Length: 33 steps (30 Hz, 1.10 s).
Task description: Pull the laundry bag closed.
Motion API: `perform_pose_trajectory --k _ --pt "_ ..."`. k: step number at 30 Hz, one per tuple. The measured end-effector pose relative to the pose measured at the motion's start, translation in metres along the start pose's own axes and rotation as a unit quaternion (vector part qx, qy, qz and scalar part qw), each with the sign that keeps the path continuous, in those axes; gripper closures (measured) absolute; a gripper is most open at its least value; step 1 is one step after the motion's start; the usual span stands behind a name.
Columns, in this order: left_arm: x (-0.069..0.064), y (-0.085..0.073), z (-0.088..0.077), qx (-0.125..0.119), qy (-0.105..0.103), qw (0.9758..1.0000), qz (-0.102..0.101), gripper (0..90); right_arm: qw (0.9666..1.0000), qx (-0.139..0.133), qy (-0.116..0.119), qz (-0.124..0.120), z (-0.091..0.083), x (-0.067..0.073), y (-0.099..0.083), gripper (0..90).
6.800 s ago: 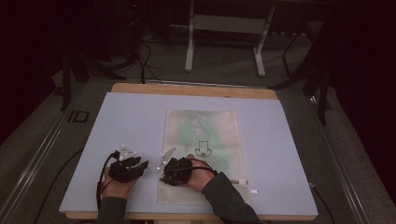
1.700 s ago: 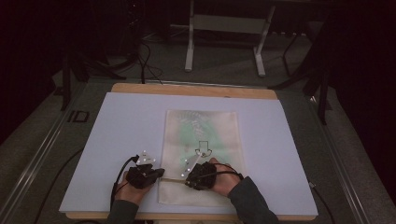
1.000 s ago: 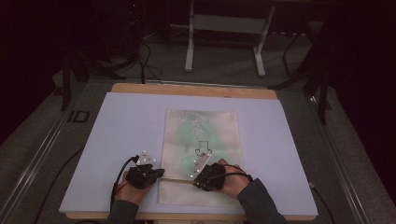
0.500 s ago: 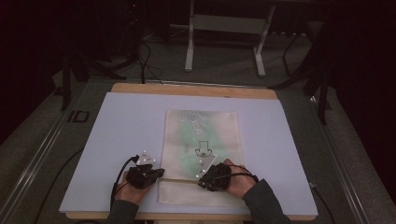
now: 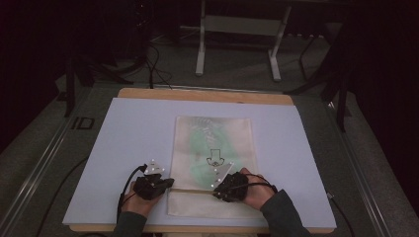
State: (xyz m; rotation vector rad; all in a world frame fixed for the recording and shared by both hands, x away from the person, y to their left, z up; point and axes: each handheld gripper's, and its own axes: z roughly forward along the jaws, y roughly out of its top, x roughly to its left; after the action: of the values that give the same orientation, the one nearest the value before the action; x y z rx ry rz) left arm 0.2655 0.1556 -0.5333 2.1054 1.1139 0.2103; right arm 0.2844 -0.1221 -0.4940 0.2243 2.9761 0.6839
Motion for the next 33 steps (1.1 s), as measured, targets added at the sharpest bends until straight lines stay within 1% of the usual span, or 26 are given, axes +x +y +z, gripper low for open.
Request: perform_pose_trajectory --k 4,7,12,17,20,24,33 --pt "0.0 0.0 0.0 0.0 0.0 1.0 0.0 89.3 1.0 -0.005 0.0 0.001 -0.004 0.0 -0.001 82.1" --pt "0.0 0.0 0.0 0.0 0.0 1.0 0.0 89.4 1.0 -0.003 0.0 0.002 -0.005 -0.001 -0.003 82.1" --pt "0.0 0.0 0.0 0.0 0.0 1.0 0.0 89.4 1.0 -0.001 -0.001 0.009 -0.008 -0.003 -0.008 82.1" --pt "0.0 0.0 0.0 0.0 0.0 1.0 -0.001 89.4 0.9999 -0.004 -0.004 0.012 -0.013 -0.004 -0.015 82.1" --pt "0.0 0.0 0.0 0.0 0.0 1.0 -0.001 89.4 0.9998 -0.002 -0.007 0.018 -0.015 -0.005 -0.02 82.1" --pt "0.0 0.0 0.0 0.0 0.0 1.0 -0.001 89.3 0.9996 -0.008 -0.008 0.025 -0.019 -0.007 -0.028 82.1" --pt "0.0 0.0 0.0 0.0 0.0 1.0 0.0 89.3 0.9995 -0.01 -0.007 0.03 -0.021 -0.007 -0.031 82.1"
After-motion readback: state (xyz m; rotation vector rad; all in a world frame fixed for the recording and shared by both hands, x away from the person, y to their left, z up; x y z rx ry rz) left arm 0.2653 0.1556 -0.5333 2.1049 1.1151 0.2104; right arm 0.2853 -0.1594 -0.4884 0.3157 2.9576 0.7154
